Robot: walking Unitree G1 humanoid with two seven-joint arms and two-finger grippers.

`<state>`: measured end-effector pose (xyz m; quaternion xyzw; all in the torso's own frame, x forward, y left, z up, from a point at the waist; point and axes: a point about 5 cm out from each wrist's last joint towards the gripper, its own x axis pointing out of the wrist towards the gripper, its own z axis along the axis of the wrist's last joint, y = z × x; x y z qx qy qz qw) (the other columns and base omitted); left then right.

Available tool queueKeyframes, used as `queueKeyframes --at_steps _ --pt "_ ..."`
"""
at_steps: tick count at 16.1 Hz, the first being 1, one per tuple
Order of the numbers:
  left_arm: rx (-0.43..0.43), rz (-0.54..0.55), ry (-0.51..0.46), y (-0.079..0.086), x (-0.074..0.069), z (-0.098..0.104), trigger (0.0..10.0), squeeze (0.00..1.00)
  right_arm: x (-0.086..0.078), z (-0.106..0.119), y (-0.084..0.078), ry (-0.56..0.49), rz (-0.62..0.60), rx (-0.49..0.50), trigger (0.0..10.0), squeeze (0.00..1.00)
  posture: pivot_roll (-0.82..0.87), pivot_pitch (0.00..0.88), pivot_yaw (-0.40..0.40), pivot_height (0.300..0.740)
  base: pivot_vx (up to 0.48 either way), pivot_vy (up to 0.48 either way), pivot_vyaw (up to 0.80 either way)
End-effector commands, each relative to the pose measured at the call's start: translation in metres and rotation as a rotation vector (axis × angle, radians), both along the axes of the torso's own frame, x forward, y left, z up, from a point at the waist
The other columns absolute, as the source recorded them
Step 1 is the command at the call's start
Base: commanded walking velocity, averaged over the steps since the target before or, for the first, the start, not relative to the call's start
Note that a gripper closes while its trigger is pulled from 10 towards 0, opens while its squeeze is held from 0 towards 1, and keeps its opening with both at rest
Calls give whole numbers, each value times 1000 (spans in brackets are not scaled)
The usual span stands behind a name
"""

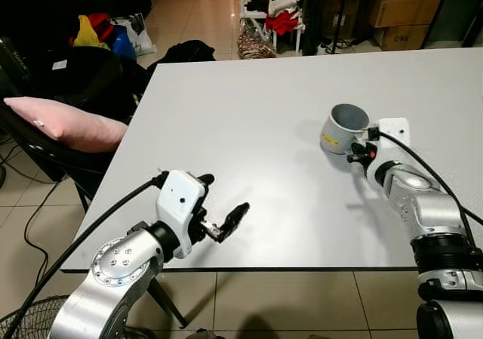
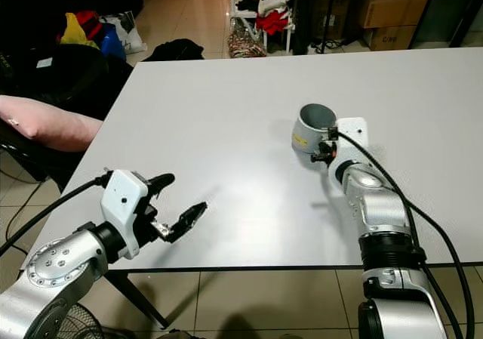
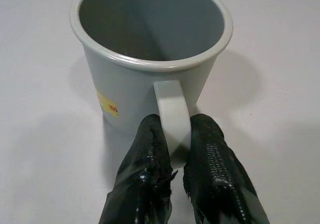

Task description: Setting the table

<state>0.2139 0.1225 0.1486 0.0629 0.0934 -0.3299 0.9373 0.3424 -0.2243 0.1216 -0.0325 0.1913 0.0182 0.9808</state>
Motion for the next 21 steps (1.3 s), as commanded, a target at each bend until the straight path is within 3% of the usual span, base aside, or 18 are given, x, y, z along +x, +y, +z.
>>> queueKeyframes --at_steps 1,10,11,12,13,18,21 --pt "11 -1 3 2 2 0 10000 0 4 9 2 -13 8 13 10000 0 -126 0 118 740 0 0 0" --pt "-13 10 -1 3 4 1 10000 0 2 9 6 15 18 18 10000 0 -129 0 116 740 0 0 0" --pt "-13 10 -2 3 5 1 10000 0 2 8 5 14 9 13 10000 255 -128 0 117 740 0 0 0" --pt "-13 11 -5 3 5 1 10000 0 2 8 5 10 4 12 10000 820 -128 0 117 740 0 0 0" --pt "-13 12 -6 3 5 1 10000 0 3 7 4 8 2 13 10000 1000 -128 0 117 740 0 0 0" --pt "-7 20 -11 5 6 1 10000 0 -1 11 4 -48 28 6 10000 1000 -132 0 123 740 0 0 0" --pt "-26 37 -27 6 0 2 10000 0 -21 18 4 -94 37 43 10000 1000 -114 0 102 740 0 0 0"
